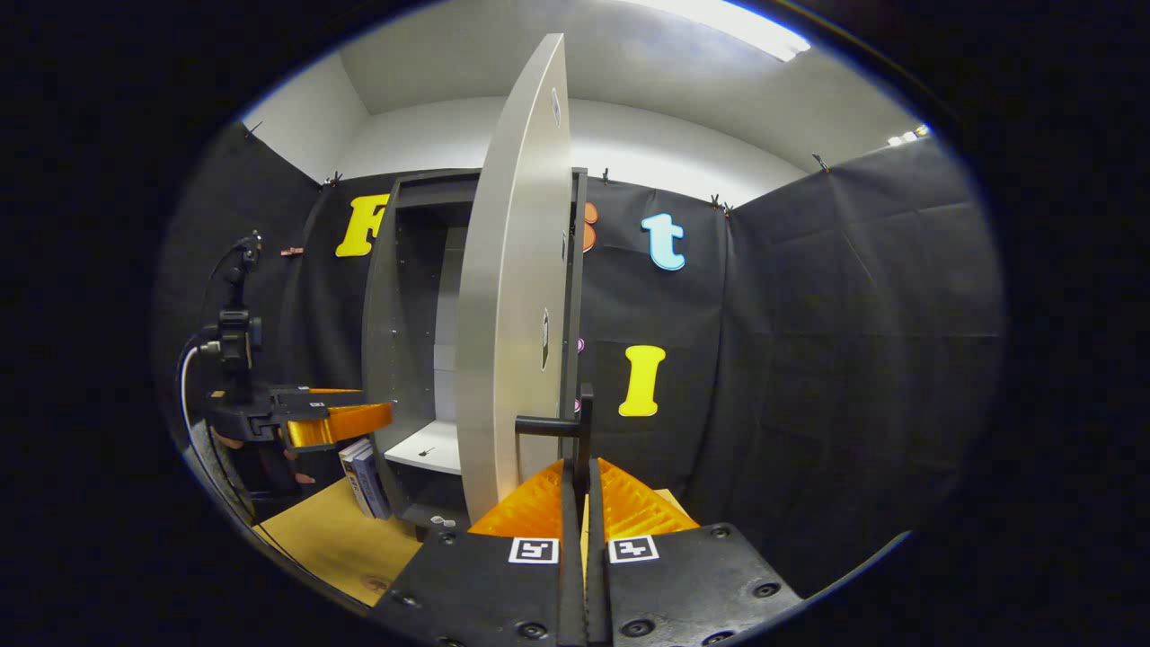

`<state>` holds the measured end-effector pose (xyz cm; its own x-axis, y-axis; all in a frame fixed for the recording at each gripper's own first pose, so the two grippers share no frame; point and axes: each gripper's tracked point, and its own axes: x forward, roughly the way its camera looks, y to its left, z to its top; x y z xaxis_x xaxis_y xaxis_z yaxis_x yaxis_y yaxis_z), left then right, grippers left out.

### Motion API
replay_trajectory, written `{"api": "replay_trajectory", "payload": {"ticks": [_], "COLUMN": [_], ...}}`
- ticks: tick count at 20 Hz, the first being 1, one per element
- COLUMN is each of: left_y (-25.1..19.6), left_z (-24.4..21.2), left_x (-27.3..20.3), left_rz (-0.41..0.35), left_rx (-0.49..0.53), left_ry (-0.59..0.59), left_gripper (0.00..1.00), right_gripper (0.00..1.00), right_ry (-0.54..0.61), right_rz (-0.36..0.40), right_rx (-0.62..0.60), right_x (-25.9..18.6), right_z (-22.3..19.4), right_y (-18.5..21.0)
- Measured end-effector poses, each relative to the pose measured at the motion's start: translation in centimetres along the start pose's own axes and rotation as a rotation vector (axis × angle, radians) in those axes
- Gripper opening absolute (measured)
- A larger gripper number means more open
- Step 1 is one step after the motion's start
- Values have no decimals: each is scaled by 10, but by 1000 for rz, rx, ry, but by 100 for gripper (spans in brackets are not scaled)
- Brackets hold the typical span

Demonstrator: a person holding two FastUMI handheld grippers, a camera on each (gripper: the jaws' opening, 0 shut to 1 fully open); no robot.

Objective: Open the cabinet door with the right hand, grasp the bottle in the cabinet with the left hand and place it on the coaster, then close the cabinet door with the right hand.

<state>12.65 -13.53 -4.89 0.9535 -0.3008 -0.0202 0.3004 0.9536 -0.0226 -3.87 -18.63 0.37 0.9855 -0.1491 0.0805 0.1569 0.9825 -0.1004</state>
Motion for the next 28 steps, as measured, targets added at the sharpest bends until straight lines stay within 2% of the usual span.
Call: {"api": "replay_trajectory", "payload": {"ticks": [3,5,6,8,9,11,13,16,24,28], "left_y": [12,27,36,52,58,70,78,92,134,139], "left_z": [-7,-12,-13,-18,-22,-28,-32,-38,-70,-87], "left_x": [44,72,86,116,130,157,179,209,269,294], "left_rz": [24,63,86,124,142,165,177,205,261,245], "left_rx": [-27,-47,-51,-27,-6,20,35,77,93,92], "left_ry": [7,14,10,8,8,8,11,18,77,113], "left_gripper": [92,94,97,91,94,94,92,94,94,94], "right_gripper": [5,6,15,12,12,10,7,7,7,9], "right_ry": [20,31,35,69,84,82,97,110,136,159], "right_rz": [22,39,58,94,99,109,124,139,197,216], "right_rx": [40,45,29,-28,-58,-75,-49,-39,-10,1], "right_x": [-1,-3,-6,0,2,0,-3,-4,0,8], "right_z": [-5,-7,-9,-23,-29,-29,-32,-32,-36,-36], "right_y": [-23,-32,-33,-25,-27,-29,-27,-28,-24,-22]}}
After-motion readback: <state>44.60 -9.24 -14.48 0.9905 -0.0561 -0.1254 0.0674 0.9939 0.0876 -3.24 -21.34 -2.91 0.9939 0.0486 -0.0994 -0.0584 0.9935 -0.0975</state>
